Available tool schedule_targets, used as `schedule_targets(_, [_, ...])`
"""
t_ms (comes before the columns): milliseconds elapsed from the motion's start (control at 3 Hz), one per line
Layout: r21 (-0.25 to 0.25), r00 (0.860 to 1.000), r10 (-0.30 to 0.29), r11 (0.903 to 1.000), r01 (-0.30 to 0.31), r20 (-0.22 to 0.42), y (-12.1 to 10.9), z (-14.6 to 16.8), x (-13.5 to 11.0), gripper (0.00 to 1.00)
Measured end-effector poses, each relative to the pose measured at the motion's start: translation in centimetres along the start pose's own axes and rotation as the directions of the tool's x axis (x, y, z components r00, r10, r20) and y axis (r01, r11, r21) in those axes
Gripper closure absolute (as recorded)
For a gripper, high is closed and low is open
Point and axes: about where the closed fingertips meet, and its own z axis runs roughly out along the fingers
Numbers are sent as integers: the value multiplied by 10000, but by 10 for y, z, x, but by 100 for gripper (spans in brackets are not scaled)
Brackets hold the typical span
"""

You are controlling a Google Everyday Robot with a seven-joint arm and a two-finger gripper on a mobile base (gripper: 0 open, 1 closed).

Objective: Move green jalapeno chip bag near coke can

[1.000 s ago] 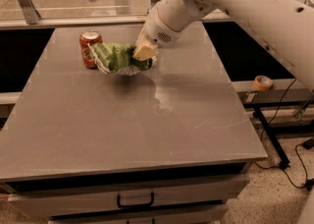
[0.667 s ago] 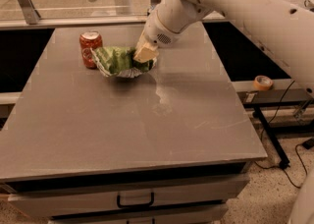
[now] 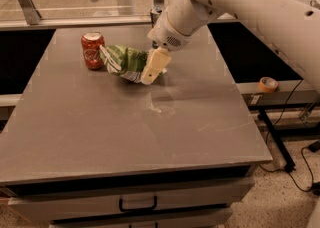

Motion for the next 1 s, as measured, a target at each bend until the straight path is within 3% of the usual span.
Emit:
schedule_targets(333, [155, 9984, 191, 9997, -199, 533, 8, -39, 9, 0])
schedule_targets(667, [729, 9915, 962, 9920, -1027, 874, 21, -102, 42, 0])
schedule_targets(1000, [850, 9892, 1168, 9886, -1244, 890, 22, -111, 53, 0])
